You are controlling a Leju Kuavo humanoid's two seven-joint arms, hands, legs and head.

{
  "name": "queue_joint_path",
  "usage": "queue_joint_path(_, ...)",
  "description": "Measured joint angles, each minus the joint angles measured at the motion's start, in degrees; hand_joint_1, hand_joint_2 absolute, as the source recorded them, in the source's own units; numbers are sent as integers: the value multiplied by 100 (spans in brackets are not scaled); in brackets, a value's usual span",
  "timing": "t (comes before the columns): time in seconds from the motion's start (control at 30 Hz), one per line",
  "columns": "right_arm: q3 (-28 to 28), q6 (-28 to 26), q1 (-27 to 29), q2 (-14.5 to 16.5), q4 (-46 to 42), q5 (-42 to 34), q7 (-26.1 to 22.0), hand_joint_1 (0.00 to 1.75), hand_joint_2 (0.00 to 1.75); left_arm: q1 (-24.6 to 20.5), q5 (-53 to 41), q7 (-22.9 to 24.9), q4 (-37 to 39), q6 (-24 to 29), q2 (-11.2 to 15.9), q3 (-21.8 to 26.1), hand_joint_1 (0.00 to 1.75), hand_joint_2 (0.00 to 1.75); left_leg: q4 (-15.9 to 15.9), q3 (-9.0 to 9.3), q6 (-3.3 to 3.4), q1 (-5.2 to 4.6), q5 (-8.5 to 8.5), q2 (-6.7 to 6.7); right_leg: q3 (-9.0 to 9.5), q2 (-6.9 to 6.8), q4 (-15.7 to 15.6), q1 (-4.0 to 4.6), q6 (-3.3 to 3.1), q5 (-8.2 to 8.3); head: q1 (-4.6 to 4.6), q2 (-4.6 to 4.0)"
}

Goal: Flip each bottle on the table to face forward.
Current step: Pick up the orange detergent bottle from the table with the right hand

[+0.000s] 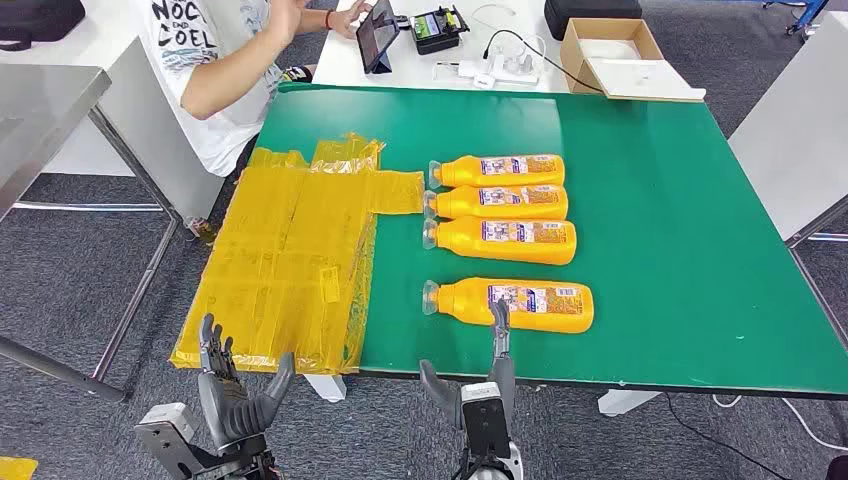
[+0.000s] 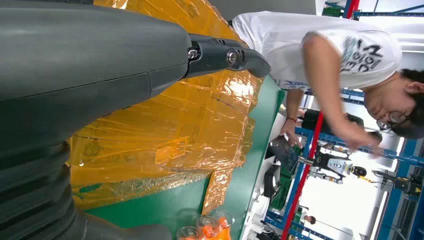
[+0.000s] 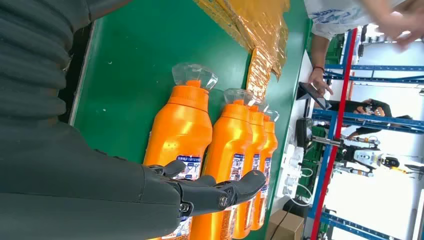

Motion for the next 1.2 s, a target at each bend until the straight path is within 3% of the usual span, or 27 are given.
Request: queue_joint_path(1.2,0,0,2,0,0,-34,0,0,175,-2,0,1,8,2,0,0,0,175,0,0,0,0,0,0,-1,0,0,0,0,0,1,0)
